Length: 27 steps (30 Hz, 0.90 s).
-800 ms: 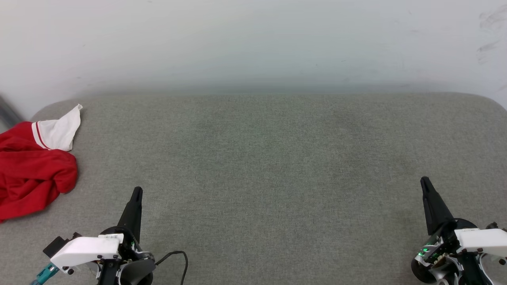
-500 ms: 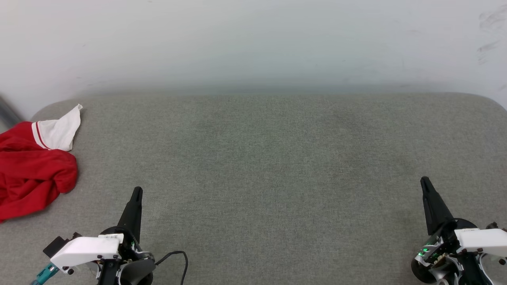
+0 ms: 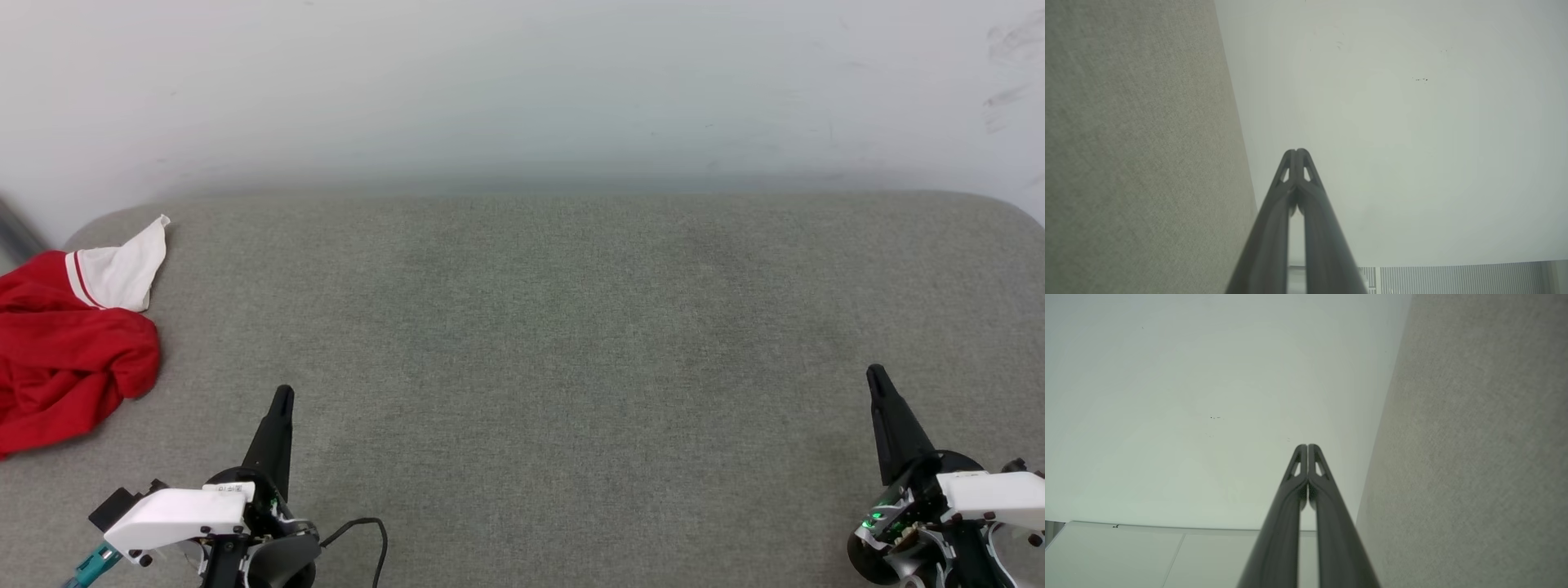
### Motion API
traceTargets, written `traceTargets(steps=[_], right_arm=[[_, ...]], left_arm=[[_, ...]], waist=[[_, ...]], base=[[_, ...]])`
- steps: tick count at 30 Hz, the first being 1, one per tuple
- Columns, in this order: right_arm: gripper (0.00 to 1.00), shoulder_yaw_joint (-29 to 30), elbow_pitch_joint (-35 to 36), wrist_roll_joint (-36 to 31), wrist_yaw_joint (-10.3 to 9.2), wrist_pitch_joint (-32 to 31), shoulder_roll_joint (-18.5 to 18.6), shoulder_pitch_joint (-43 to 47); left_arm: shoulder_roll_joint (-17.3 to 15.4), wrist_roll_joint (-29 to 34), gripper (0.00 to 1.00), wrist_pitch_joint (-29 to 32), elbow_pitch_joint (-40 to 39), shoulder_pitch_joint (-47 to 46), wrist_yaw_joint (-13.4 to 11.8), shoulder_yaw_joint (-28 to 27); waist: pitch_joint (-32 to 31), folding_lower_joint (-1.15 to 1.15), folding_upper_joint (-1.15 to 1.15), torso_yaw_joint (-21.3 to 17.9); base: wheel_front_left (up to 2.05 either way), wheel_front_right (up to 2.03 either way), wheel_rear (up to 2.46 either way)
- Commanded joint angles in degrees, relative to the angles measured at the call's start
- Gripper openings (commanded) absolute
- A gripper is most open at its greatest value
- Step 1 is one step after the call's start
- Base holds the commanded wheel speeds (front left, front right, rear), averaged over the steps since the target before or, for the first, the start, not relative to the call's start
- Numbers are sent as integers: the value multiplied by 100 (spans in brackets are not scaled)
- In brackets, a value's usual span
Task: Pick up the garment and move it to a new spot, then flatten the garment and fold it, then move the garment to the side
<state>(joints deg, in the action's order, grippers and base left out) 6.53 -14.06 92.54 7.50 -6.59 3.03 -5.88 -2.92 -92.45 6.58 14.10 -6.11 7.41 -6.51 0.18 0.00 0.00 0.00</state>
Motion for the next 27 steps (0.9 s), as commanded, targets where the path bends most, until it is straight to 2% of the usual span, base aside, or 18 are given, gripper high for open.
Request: traceTargets(steps=[1,2,15,27], right_arm=[[0,2,-7,-30,-2,-9,-25,-78],[100,0,0,-1,0,1,0,0],[100,2,-96,-374,-1,262,-4,216],[100,14,342,-1871,-1,577,-5,301]], left_arm=[[6,8,0,10,1,-39,26,-12],[0,0,100,-1,0,0,0,0],[15,296,100,-262,21,188,-15,-19],[12,1709,100,-578,-437,230,-326,11]], waist=[[0,0,0,0],[0,0,0,0],[4,0,0,-2],[11,0,0,-5]], base=[[0,0,0],[0,0,0],[0,0,0],[0,0,0]])
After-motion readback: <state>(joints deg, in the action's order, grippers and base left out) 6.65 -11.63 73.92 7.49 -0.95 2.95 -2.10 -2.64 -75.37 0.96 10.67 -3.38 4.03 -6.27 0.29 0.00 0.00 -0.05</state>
